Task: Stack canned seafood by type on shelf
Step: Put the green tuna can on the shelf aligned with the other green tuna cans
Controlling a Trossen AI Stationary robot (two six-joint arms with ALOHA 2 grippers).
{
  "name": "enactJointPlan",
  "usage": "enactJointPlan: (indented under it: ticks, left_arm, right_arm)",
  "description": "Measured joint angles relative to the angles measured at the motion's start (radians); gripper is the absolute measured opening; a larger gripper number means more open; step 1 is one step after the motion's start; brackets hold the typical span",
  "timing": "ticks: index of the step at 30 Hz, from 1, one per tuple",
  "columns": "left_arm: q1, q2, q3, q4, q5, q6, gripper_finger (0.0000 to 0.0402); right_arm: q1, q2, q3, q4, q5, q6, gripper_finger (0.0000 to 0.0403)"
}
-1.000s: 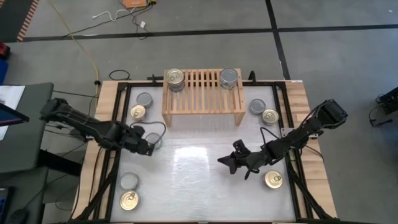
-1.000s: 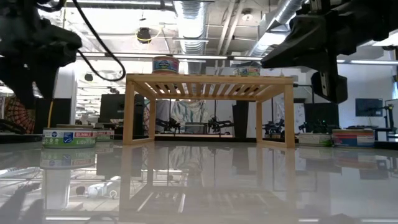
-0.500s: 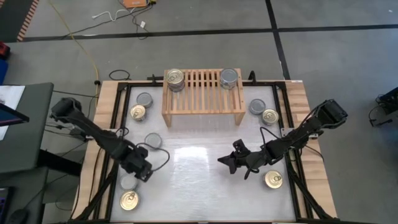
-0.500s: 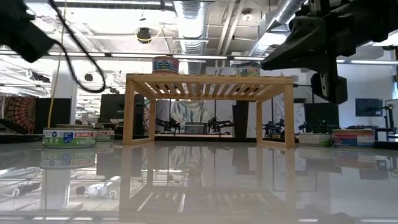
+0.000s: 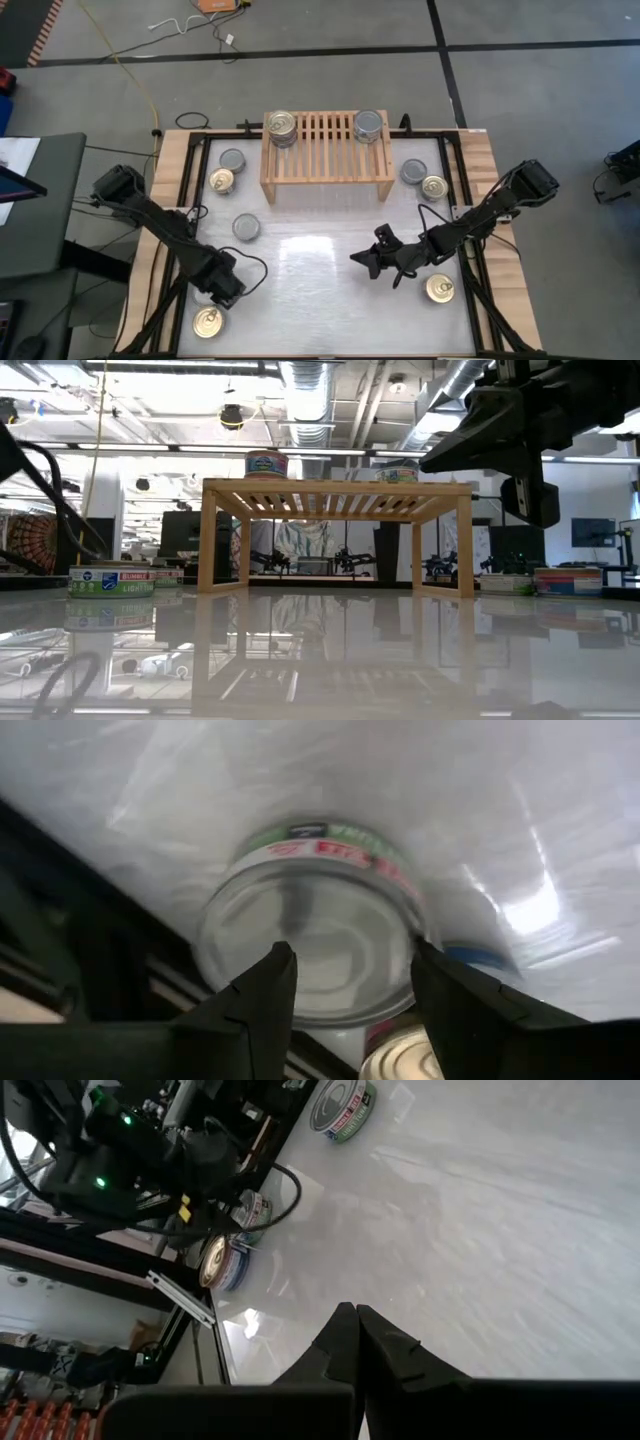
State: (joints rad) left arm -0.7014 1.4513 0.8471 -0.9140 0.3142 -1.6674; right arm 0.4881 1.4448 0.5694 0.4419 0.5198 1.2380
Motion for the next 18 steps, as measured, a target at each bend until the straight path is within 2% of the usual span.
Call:
enactJointPlan:
  ticks: [4, 8, 13, 18]
  left_arm:
    - [0.036, 0.052, 0.004, 0.076, 0.007, 0.078, 0.0190]
    - [0.095, 0.081, 0.020, 0.137, -0.032, 0.162, 0.0190]
    - [0.189, 0.086, 0.069, 0.174, -0.167, 0.299, 0.0190]
    - [0.290, 0.092, 0.140, 0.228, -0.331, 0.518, 0.0190]
  right_arm:
    - [0.000, 0.000, 0.000, 0.000, 0.000, 0.002, 0.0025]
    - [0.000, 0.000, 0.000, 0.000, 0.000, 0.002, 0.0025]
    - [0.000, 0.000, 0.000, 0.000, 0.000, 0.000, 0.0025]
    - [0.000, 0.000, 0.000, -0.001, 0.000, -0.014, 0.0025]
